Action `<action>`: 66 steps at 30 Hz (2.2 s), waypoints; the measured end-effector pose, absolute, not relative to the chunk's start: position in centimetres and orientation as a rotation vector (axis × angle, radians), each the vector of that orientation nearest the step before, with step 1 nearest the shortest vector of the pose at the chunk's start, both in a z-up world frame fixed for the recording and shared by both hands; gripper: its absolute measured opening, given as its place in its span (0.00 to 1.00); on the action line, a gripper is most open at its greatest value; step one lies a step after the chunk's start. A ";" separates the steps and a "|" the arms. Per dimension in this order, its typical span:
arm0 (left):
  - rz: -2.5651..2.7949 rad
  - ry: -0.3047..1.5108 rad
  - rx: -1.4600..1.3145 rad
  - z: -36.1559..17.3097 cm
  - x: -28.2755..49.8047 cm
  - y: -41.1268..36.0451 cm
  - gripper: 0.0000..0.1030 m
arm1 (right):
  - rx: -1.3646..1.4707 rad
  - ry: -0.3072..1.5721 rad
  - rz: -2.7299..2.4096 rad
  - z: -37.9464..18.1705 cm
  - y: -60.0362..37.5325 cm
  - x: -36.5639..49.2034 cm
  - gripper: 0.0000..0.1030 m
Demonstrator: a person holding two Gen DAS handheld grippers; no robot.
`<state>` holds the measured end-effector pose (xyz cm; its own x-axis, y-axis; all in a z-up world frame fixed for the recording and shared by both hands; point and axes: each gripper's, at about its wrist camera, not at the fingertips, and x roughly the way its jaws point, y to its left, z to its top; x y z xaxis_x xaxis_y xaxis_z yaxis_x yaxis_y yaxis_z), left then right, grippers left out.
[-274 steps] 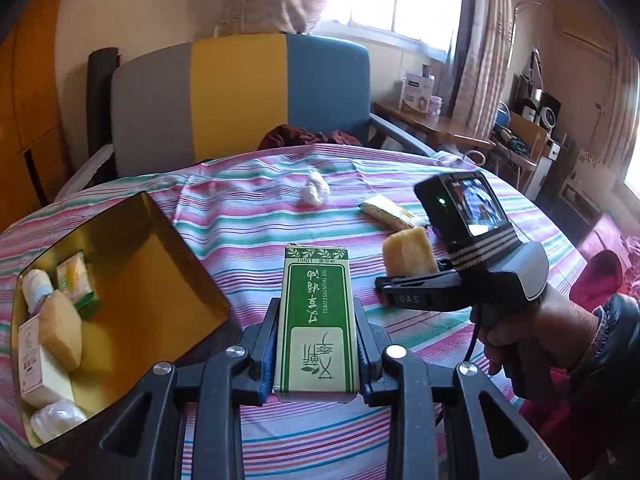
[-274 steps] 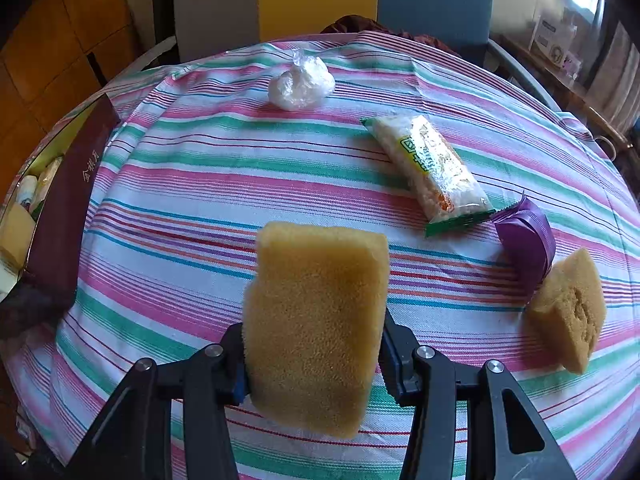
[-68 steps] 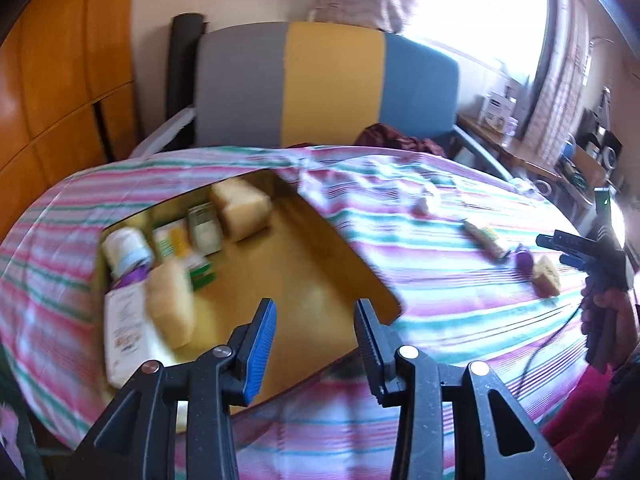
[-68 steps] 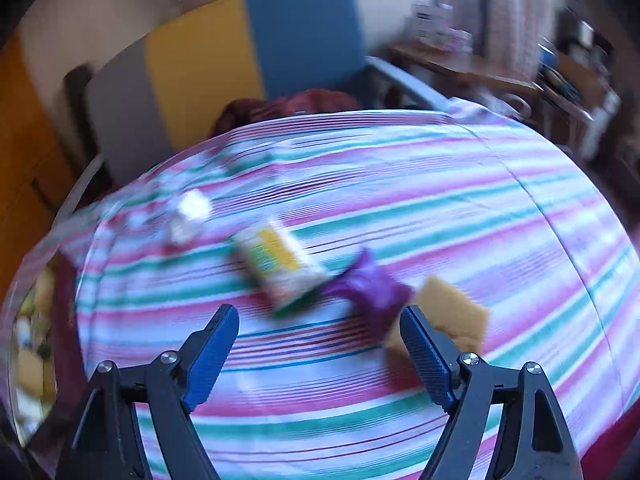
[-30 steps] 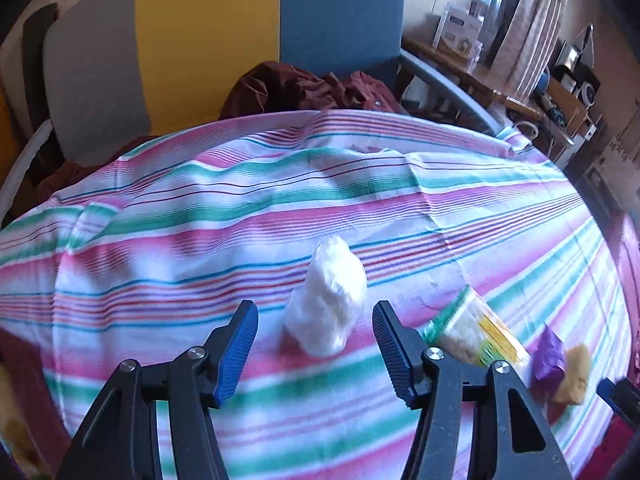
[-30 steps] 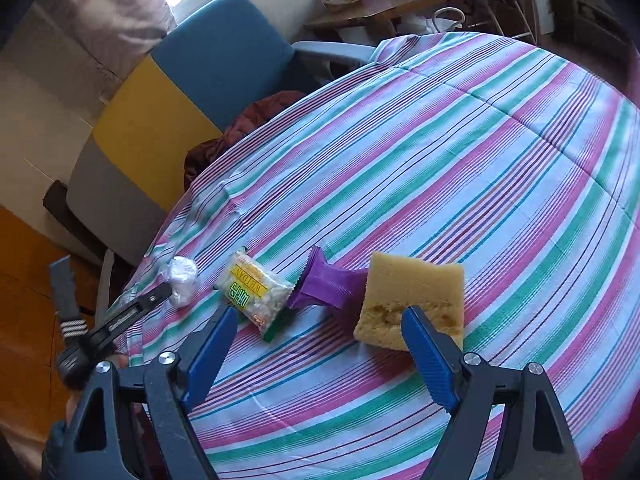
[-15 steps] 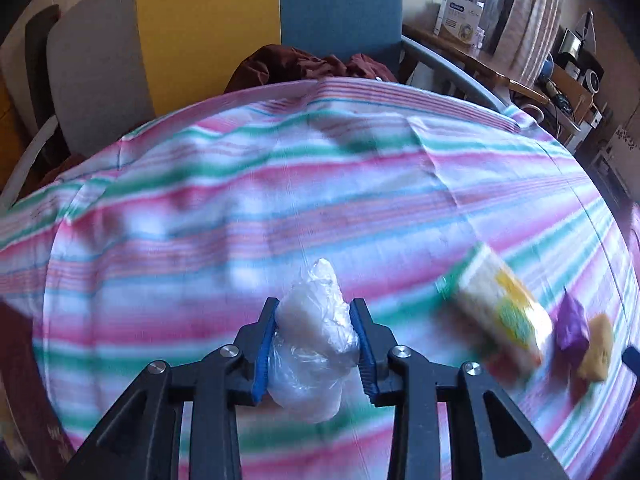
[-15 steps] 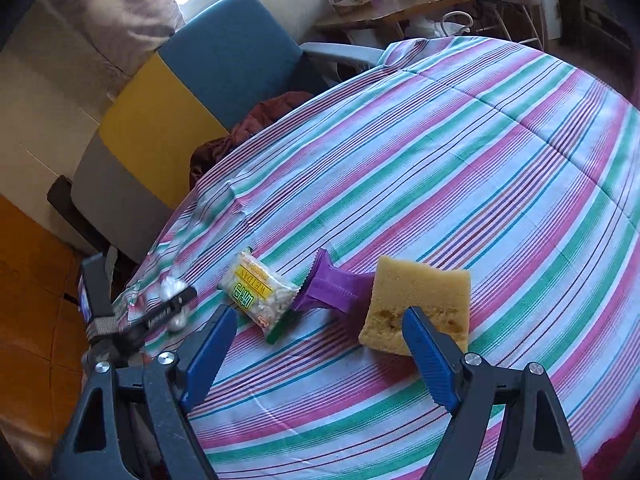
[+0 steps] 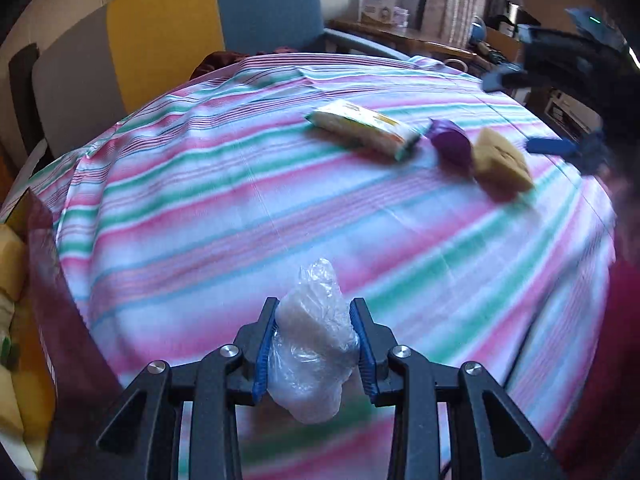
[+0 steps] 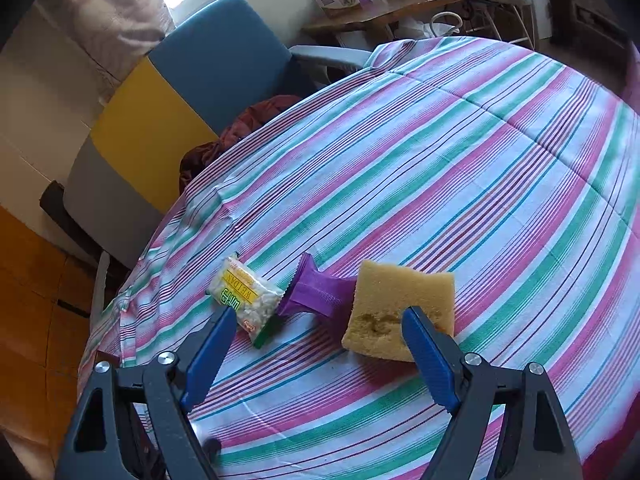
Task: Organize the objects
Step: 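Grasp the purple packet with the right gripper while the left holds the plastic bag, then carry the plastic bag into the gold tray and open the left gripper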
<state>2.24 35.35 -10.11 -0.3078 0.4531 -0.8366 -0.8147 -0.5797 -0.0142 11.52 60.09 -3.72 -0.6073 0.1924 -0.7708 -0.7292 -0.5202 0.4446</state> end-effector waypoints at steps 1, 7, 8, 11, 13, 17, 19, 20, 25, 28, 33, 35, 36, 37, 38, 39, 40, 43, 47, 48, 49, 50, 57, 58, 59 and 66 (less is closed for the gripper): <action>1.964 0.535 -1.063 -10.1 2.9 34.6 0.34 | -0.912 1.064 2.148 -3.8 60.0 11.4 0.83; 1.933 0.519 -1.025 -10.1 4.4 31.5 0.34 | -1.075 0.779 2.296 -2.1 58.6 8.6 0.83; 1.931 0.506 -1.028 -10.1 4.3 31.1 0.34 | -1.131 0.654 2.335 -1.8 58.2 7.6 0.83; 1.923 0.477 -1.034 -10.1 4.1 30.4 0.34 | -1.289 0.370 2.394 -2.0 57.3 5.8 0.82; 1.920 0.469 -1.031 -10.2 4.1 30.2 0.34 | -1.371 0.201 2.393 -2.6 56.9 4.8 0.82; 1.913 0.448 -1.034 -10.3 3.8 30.1 0.34 | -1.529 0.018 2.367 -4.5 57.3 2.9 0.80; 1.909 0.430 -1.039 -10.3 3.7 30.0 0.34 | -1.610 -0.055 2.336 -6.0 57.6 1.9 0.79; 1.906 0.423 -1.041 -10.3 3.6 29.9 0.34 | -1.636 -0.070 2.325 -6.6 57.7 1.5 0.78; 1.907 0.405 -1.044 -10.4 3.6 29.8 0.34 | -1.677 0.042 2.324 -8.8 59.0 0.7 0.32; 1.914 0.406 -1.037 -10.5 3.6 29.7 0.34 | -1.675 0.057 2.351 -8.7 57.6 1.0 0.29; 1.916 0.396 -1.038 -10.5 3.6 29.5 0.34 | -1.698 0.192 2.352 -8.5 55.0 1.9 0.30; 1.921 0.399 -1.037 -10.5 3.6 29.3 0.34 | -1.709 0.202 2.361 -8.4 53.4 2.4 0.30; 1.927 0.396 -1.041 -10.4 3.7 29.2 0.34 | -1.712 0.199 2.370 -8.4 52.5 2.6 0.30; 1.935 0.390 -1.048 -10.3 3.7 29.0 0.34 | -1.713 0.196 2.375 -8.3 51.7 2.7 0.30; 1.941 0.388 -1.052 -10.3 3.7 28.9 0.34 | -1.709 0.207 2.385 -8.2 51.0 3.0 0.30; 1.944 0.391 -1.051 -10.3 3.8 28.8 0.34 | -1.702 0.235 2.402 -8.0 50.4 3.2 0.30; 1.948 0.397 -1.048 -10.3 3.8 28.7 0.34 | -1.698 0.255 2.418 -8.1 50.0 3.6 0.30; 1.960 0.395 -1.051 -10.3 4.0 28.5 0.34 | -1.666 0.237 2.430 -8.7 48.6 3.9 0.31; 1.975 0.398 -1.026 -10.5 4.3 28.2 0.34 | -1.628 0.268 2.450 -8.6 48.6 4.3 0.31; 1.980 0.405 -1.016 -10.6 4.5 28.2 0.34 | -1.626 0.265 2.454 -8.7 48.6 4.3 0.31; 1.983 0.409 -1.011 -10.6 4.6 28.2 0.34 | -1.625 0.241 2.458 -8.7 48.5 4.3 0.31; 1.986 0.411 -1.008 -10.6 4.7 28.2 0.34 | -1.622 0.217 2.462 -8.7 48.3 4.3 0.31; 1.997 0.414 -0.999 -10.5 4.9 28.1 0.34 | -1.610 0.197 2.470 -9.1 47.7 3.7 0.31; 1.998 0.416 -0.999 -10.6 4.9 28.1 0.34 | -1.609 0.191 2.471 -9.1 47.6 3.7 0.31; 1.999 0.417 -0.998 -10.6 5.0 28.1 0.34 | -1.608 0.189 2.472 -9.1 47.5 3.4 0.32; 1.999 0.428 -1.007 -9.8 5.3 28.1 0.34 | -1.596 0.161 2.485 -9.2 47.1 3.4 0.32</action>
